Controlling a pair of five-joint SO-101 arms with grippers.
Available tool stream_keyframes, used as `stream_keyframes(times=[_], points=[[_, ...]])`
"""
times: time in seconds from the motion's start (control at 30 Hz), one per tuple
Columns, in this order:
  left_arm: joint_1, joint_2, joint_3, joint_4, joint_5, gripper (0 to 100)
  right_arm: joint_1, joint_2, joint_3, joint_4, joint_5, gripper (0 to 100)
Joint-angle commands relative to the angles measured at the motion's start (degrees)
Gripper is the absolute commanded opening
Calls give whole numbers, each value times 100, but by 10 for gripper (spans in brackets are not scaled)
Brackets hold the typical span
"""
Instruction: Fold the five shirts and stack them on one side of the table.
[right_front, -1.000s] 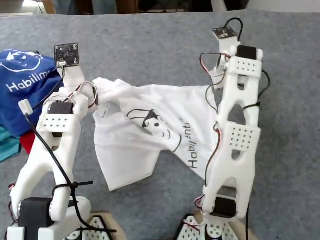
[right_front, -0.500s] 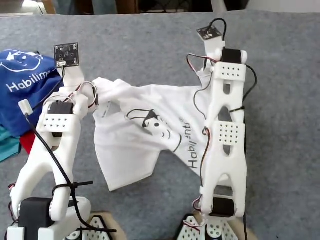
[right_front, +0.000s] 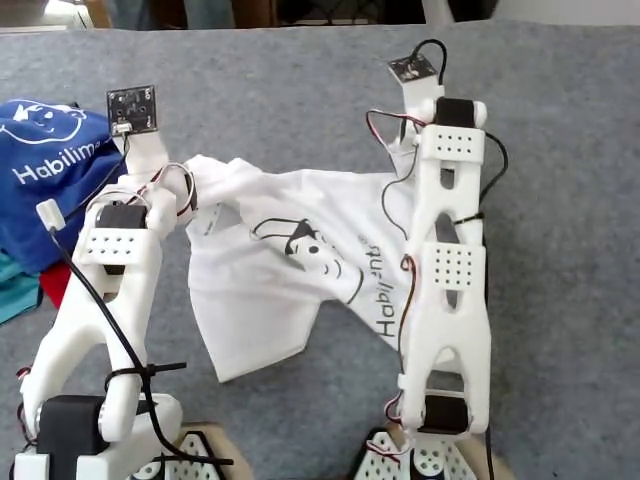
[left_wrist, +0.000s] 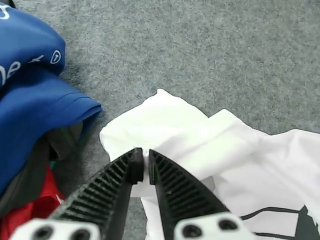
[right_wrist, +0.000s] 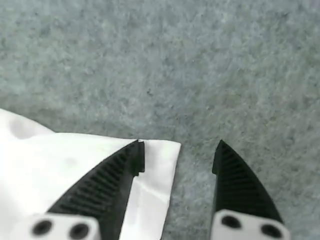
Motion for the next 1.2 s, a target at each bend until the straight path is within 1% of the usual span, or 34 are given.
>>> stream_keyframes(times=[0.0, 0.1, 0.33, 0.47, 0.63, 0.73, 0.93, 1.03, 1.1, 1.17], points=[[40, 53, -224, -97, 193, 28, 0, -171, -479, 176, -229, 234], [13, 325, -418, -97, 316, 28, 88, -163, -470, 193, -563, 234], [4, 932, -734, -97, 334, 28, 105, -145, -435, 176, -598, 234], [13, 1090, -822, -97, 308, 28, 97, -110, -382, 193, -870, 233], [-4, 1310, -945, -97, 308, 28, 97, 110, -215, 123, -870, 233], [4, 1354, -945, -97, 308, 28, 105, 268, -198, -105, -826, 233], [4, 1380, -998, -88, 299, 28, 62, 312, -224, -132, -818, 233], [4, 1380, -980, -79, 299, 28, 44, 330, -224, -132, -659, 233], [4, 1380, -980, -79, 299, 28, 44, 338, -224, -132, -633, 206], [4, 1389, -980, -79, 299, 28, 44, 338, -207, -132, -633, 138]])
